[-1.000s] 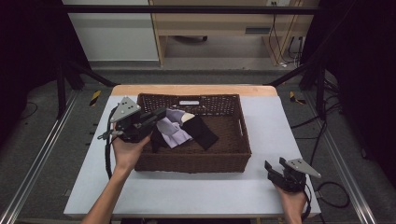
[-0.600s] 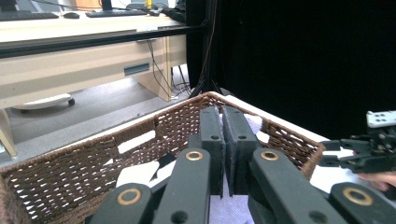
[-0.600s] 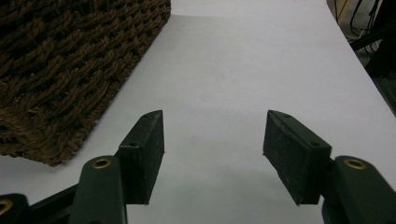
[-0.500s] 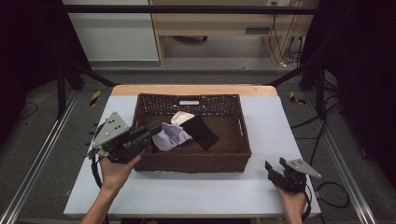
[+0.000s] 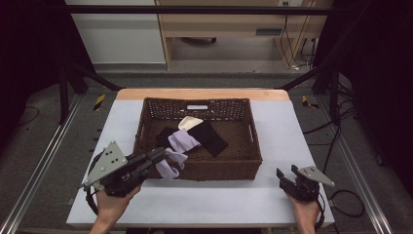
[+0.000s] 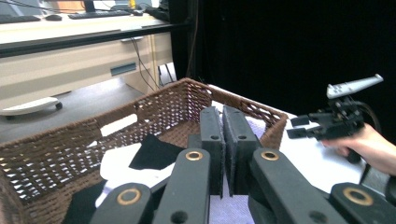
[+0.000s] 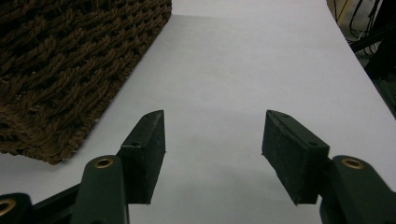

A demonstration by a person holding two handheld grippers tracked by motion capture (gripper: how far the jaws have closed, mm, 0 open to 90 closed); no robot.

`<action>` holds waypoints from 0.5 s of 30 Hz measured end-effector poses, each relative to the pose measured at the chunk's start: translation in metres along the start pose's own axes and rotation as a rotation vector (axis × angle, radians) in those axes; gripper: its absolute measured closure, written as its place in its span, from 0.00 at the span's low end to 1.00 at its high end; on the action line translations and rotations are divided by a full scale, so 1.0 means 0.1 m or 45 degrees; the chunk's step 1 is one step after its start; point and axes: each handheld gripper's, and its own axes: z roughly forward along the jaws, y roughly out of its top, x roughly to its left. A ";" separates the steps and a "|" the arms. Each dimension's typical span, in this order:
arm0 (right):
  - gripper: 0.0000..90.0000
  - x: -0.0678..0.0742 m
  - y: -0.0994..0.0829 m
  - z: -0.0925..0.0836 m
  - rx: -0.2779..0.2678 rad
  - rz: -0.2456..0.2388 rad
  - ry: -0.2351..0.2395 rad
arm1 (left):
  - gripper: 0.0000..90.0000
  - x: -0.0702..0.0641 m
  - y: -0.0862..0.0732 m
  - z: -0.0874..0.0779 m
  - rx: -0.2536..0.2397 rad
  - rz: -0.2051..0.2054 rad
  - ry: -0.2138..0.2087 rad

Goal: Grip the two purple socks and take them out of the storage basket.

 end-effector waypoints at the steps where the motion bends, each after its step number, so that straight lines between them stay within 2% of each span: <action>1: 0.44 0.00 0.00 0.00 0.000 -0.001 -0.001 | 0.96 -0.02 -0.02 0.00 0.005 0.007 -0.004; 3: 0.44 0.00 0.00 0.00 0.000 0.002 -0.001 | 0.96 -0.06 -0.09 0.01 0.027 0.027 -0.002; 6: 0.44 0.00 0.00 0.01 -0.001 -0.001 -0.004 | 0.96 -0.11 -0.23 0.05 0.069 0.023 -0.028; 15: 0.44 0.00 0.00 0.00 0.001 -0.004 -0.002 | 0.96 -0.19 -0.61 0.21 0.222 -0.015 -0.083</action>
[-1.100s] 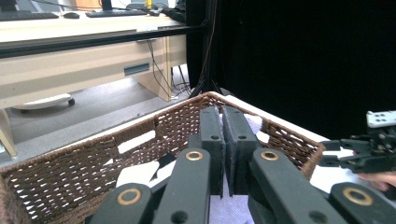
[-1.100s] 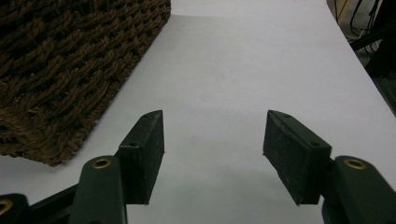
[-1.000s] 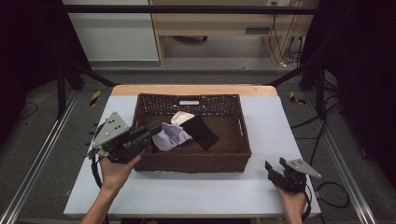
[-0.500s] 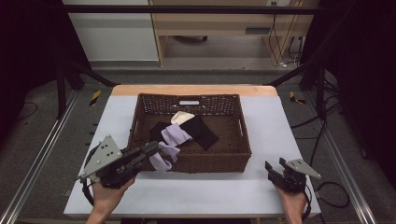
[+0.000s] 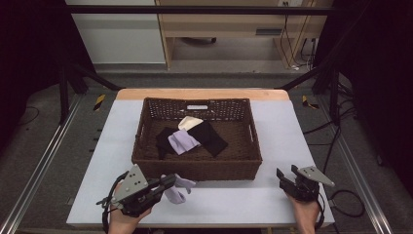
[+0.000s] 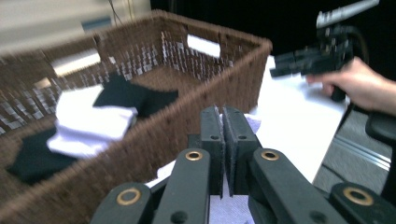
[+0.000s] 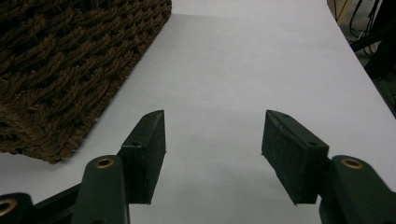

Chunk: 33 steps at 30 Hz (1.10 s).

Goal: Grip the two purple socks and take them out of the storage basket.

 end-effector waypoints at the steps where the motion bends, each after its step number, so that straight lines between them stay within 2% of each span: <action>1: 0.44 0.00 0.00 0.00 0.001 0.000 0.001 | 0.96 0.00 -0.03 0.03 0.014 -0.004 -0.002; 3: 0.44 0.00 0.00 -0.01 -0.004 -0.005 0.002 | 0.96 0.00 -0.10 0.08 0.046 -0.020 -0.012; 10: 0.44 0.01 -0.01 -0.01 -0.005 -0.016 -0.002 | 0.96 0.05 -0.32 0.25 0.142 -0.054 0.001; 13: 0.44 0.01 -0.01 -0.02 -0.002 -0.011 -0.002 | 0.96 0.07 -0.40 0.34 0.192 -0.079 -0.014; 20: 0.43 0.02 -0.01 -0.01 0.002 -0.023 -0.008 | 0.95 0.08 -0.50 0.50 0.260 -0.081 -0.006; 23: 0.41 0.03 -0.01 -0.01 0.005 -0.026 -0.015 | 0.82 0.09 -0.54 0.54 0.279 -0.095 0.018; 27: 0.40 0.02 -0.01 0.00 0.007 -0.022 -0.014 | 0.70 0.10 -0.52 0.52 0.262 -0.120 0.053; 29: 0.40 0.02 0.00 0.00 0.011 -0.018 -0.015 | 0.68 0.10 -0.50 0.47 0.231 -0.136 0.074; 33: 0.40 0.02 -0.01 0.00 0.007 -0.021 -0.014 | 0.64 0.13 -0.43 0.37 0.186 -0.150 0.074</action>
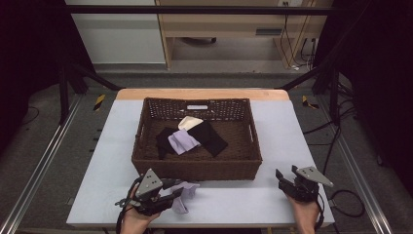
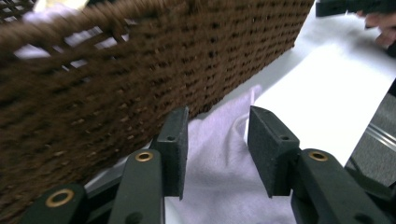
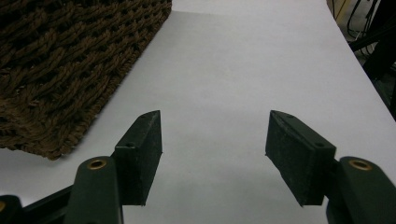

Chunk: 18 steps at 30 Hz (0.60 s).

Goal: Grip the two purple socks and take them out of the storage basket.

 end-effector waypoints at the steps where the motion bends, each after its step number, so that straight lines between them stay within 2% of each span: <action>1: 0.40 0.00 0.00 0.00 0.000 0.002 0.002 | 0.63 0.00 0.01 -0.02 -0.011 -0.003 0.002; 11: 0.41 -0.01 0.00 -0.01 -0.011 0.006 0.006 | 0.63 0.09 0.17 -0.21 -0.097 -0.019 0.044; 18: 0.41 -0.01 0.00 0.00 0.010 0.026 0.008 | 0.60 0.23 0.44 -0.35 -0.141 -0.008 0.082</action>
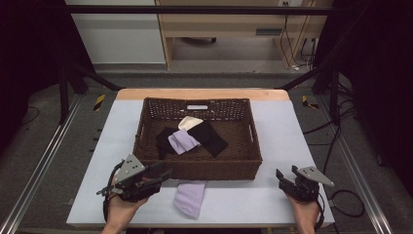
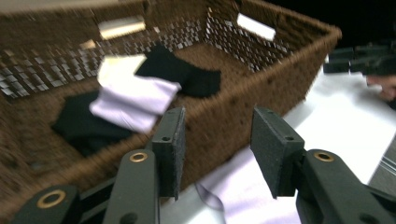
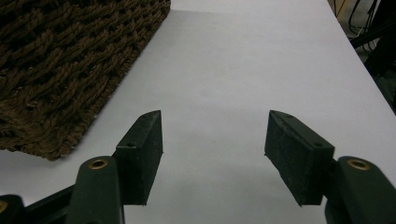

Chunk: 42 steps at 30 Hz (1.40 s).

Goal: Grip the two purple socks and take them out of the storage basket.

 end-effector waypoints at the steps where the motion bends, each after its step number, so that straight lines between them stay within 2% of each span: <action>1: 0.41 0.00 0.00 0.00 0.000 0.000 -0.001 | 0.60 0.03 0.04 -0.01 -0.015 -0.003 0.007; 10: 0.41 -0.01 0.00 0.01 0.008 0.000 0.002 | 0.58 0.23 0.45 0.11 -0.053 -0.008 0.098; 15: 0.42 -0.01 0.00 0.00 0.001 -0.003 0.001 | 0.57 0.27 0.64 0.23 -0.061 0.008 0.141; 20: 0.44 -0.01 0.01 0.00 -0.002 -0.004 0.011 | 0.57 0.36 0.80 0.39 -0.058 -0.017 0.188; 22: 0.45 -0.01 0.00 0.00 -0.008 -0.009 0.012 | 0.57 0.40 0.85 0.46 -0.046 -0.005 0.218; 23: 0.45 -0.01 0.00 0.00 -0.010 -0.011 0.013 | 0.57 0.42 0.87 0.49 -0.043 0.000 0.237; 32: 0.45 -0.01 0.01 0.00 -0.014 -0.021 0.012 | 0.57 0.62 0.93 0.84 -0.027 -0.047 0.280; 35: 0.45 -0.01 0.01 0.01 -0.018 -0.021 0.012 | 0.57 0.67 0.90 0.98 0.009 -0.065 0.301; 38: 0.45 0.00 0.01 0.01 -0.016 -0.029 0.012 | 0.57 0.70 0.87 1.12 0.049 -0.058 0.334; 42: 0.44 0.00 0.01 0.01 -0.013 -0.038 0.010 | 0.57 0.77 0.82 1.24 0.093 -0.071 0.352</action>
